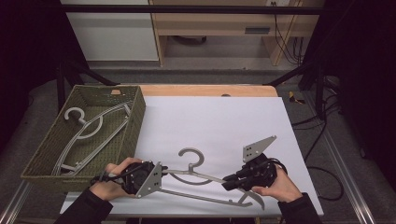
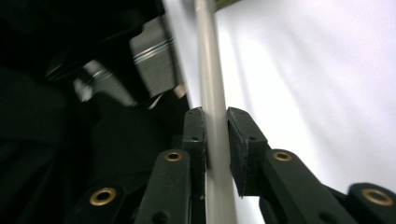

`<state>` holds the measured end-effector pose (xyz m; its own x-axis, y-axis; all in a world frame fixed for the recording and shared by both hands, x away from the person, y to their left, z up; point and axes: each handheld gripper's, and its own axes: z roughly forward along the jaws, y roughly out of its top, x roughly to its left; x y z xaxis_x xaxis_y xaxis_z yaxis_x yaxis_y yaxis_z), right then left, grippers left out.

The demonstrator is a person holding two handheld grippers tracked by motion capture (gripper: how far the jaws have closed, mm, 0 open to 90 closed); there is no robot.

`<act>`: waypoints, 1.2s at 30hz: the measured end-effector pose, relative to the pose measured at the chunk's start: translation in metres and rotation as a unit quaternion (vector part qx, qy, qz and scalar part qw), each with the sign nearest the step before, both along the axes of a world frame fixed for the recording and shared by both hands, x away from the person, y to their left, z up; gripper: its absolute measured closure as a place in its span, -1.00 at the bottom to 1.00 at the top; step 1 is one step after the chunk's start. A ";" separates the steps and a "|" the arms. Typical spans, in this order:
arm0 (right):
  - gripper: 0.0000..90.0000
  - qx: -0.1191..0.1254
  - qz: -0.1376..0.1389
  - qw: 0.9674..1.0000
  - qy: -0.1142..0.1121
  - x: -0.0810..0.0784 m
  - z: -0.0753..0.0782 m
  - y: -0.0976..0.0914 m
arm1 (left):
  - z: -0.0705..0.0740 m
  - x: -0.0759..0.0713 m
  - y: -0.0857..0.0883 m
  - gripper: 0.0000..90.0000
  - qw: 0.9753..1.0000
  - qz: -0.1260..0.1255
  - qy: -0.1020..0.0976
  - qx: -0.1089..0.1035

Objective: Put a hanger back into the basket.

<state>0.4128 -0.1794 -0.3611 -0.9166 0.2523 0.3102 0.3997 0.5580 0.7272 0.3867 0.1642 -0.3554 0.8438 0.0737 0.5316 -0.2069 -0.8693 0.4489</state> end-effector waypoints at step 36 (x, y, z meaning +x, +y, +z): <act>-0.83 0.072 -0.357 0.913 -0.182 -0.004 -0.038 -0.054 | 0.072 0.036 0.027 0.84 0.947 0.263 0.042 -0.180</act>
